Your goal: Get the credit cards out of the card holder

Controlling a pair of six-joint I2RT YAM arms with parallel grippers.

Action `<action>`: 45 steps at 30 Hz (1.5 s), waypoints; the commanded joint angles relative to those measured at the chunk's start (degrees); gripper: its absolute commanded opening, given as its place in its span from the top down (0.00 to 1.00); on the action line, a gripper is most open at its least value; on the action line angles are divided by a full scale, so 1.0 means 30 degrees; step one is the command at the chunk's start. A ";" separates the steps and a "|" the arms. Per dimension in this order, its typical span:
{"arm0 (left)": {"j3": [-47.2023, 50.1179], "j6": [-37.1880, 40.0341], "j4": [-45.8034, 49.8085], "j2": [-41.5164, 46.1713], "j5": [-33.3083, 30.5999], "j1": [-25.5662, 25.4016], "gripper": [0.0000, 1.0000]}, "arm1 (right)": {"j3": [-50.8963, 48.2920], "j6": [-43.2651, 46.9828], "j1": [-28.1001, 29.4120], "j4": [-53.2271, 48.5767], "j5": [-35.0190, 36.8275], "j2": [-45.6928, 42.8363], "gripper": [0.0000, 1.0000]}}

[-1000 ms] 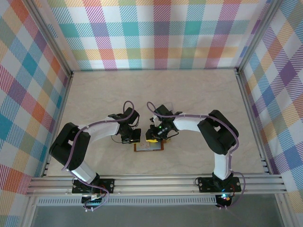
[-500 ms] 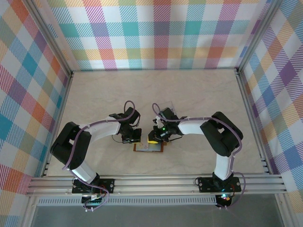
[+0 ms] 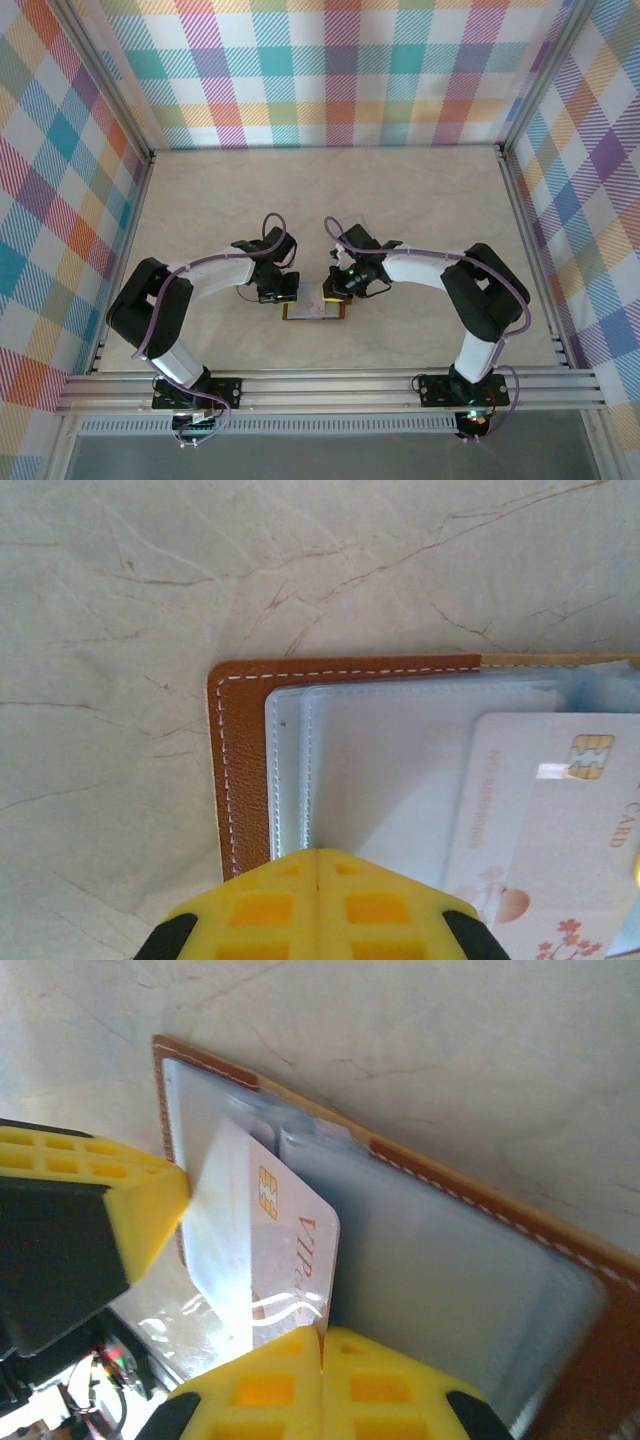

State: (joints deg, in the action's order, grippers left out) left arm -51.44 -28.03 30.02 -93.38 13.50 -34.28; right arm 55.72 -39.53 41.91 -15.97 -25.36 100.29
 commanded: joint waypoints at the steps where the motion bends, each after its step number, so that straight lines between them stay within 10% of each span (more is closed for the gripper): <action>1: 0.0574 -0.0078 0.1193 -0.1152 -0.1485 -0.0262 0.99 | 0.0710 0.1240 -0.0113 -0.2884 0.1424 -0.0636 1.00; 35: 0.0308 0.0007 0.0804 -0.0451 -0.0471 -0.0494 0.97 | 0.2521 -0.0349 0.0912 -0.2361 0.0355 0.1258 0.87; 45: -0.0096 0.0030 0.0965 0.0280 -0.0507 -0.0495 0.96 | 0.2880 0.1010 0.0771 -0.4487 0.2221 -0.0717 0.98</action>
State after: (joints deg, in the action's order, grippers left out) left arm -51.66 -28.05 30.28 -93.01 12.95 -34.85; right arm 64.12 -39.07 44.34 -26.13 -20.78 102.24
